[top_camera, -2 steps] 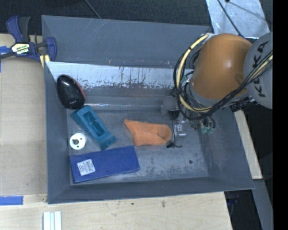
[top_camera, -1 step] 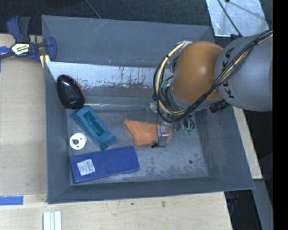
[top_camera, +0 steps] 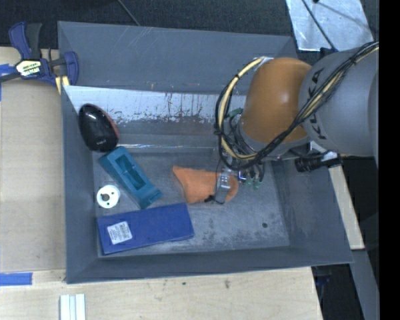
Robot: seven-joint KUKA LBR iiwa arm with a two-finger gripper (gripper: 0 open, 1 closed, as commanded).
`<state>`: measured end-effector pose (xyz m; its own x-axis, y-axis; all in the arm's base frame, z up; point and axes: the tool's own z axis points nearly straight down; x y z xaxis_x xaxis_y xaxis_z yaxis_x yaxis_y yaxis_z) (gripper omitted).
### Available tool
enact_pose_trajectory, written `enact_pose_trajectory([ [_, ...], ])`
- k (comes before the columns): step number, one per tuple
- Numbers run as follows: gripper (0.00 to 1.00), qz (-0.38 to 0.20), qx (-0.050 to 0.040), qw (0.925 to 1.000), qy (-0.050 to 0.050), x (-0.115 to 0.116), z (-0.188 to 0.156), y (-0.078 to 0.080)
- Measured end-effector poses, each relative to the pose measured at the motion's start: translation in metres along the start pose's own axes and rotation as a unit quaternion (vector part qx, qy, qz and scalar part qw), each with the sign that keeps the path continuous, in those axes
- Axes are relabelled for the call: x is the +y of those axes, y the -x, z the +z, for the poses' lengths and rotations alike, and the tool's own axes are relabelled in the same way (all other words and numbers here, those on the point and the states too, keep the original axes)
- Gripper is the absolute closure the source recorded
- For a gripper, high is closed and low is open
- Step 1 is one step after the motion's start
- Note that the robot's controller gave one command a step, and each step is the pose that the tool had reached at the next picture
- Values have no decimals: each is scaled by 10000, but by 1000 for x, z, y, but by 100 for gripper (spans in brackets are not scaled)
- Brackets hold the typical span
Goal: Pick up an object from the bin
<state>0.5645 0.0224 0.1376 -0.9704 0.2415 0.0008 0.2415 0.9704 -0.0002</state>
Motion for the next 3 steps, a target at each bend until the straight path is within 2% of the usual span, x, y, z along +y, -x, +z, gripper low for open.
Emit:
enact_pose_trajectory([
  [1, 0, -271, -28, 9996, 3, 2, -2, 6],
  [2, 0, -484, -21, 9988, 5, 1, 36, 7],
  [3, 100, 72, -36, 10000, 2, 5, 65, 8],
])
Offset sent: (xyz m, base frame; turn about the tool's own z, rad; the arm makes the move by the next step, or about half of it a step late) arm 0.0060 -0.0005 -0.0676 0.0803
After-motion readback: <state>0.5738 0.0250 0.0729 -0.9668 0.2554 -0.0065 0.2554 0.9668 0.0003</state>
